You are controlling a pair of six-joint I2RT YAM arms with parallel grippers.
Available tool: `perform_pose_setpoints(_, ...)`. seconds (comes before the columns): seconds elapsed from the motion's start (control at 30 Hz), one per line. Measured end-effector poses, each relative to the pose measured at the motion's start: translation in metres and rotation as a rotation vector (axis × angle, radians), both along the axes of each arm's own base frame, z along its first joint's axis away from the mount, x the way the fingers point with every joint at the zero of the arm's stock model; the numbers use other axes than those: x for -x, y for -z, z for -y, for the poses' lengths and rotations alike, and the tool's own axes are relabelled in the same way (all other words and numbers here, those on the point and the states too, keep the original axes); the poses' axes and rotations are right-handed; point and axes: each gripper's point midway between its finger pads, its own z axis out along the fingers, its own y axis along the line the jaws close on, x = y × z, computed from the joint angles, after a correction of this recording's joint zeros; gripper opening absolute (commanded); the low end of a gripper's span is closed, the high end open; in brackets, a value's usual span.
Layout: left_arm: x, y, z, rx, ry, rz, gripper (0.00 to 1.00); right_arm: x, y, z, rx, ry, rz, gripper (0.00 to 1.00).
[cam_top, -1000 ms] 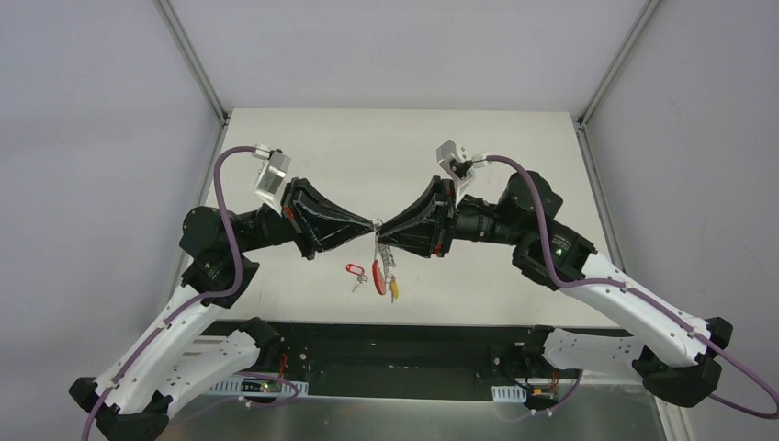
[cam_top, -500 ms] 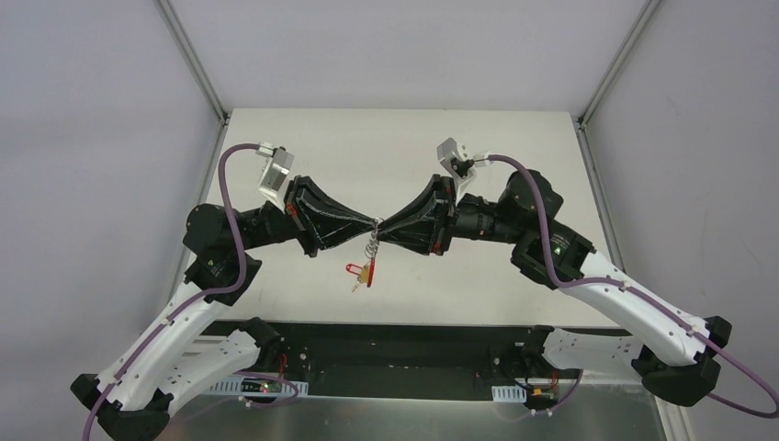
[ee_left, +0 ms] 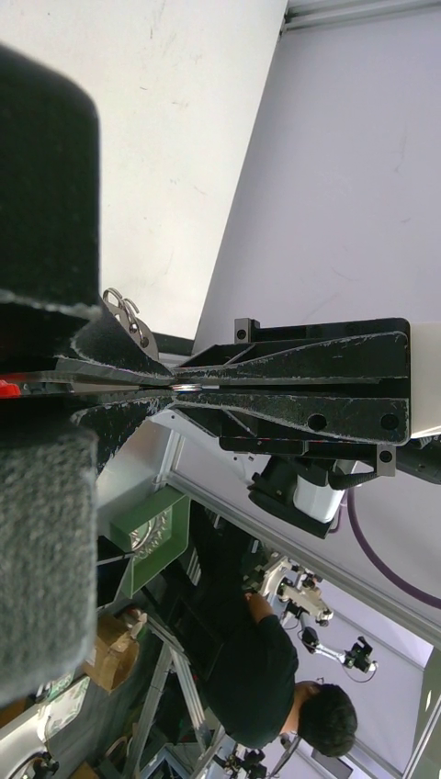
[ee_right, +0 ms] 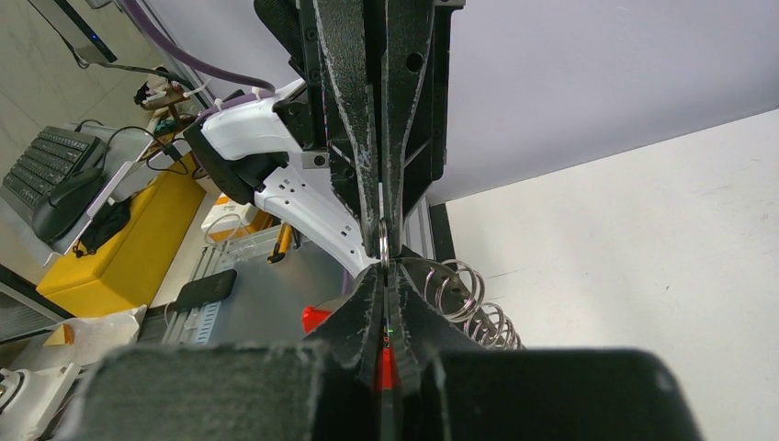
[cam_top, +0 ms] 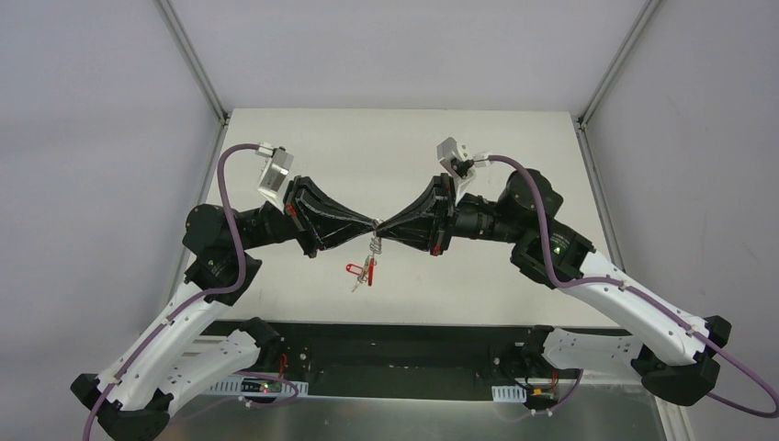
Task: Put the keys on the keyring
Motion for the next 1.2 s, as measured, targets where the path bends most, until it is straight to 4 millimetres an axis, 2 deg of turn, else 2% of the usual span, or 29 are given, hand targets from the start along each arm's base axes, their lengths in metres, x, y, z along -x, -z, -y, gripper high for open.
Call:
perform_pose_setpoints(0.3, 0.002, 0.001, 0.001, -0.006, 0.017, 0.002, 0.00, 0.001, 0.001, 0.000, 0.005, -0.007, 0.004, 0.00)
perform_pose_setpoints(0.47, -0.001, 0.012, 0.003, -0.052, 0.013, -0.026, 0.27, 0.004, 0.003, 0.003, 0.047, -0.017, -0.010, 0.00)
perform_pose_setpoints(0.73, 0.009, 0.018, -0.001, -0.170, 0.028, -0.013, 0.45, 0.012, 0.012, 0.011, 0.181, -0.043, -0.048, 0.00)
perform_pose_setpoints(0.93, 0.017, 0.020, -0.004, -0.215, 0.050, -0.011, 0.46, 0.023, 0.020, 0.014, 0.318, -0.124, -0.087, 0.00)
perform_pose_setpoints(1.2, 0.015, 0.038, 0.005, -0.298, 0.130, -0.087, 0.45, 0.041, 0.053, 0.018, 0.515, -0.264, -0.204, 0.00)
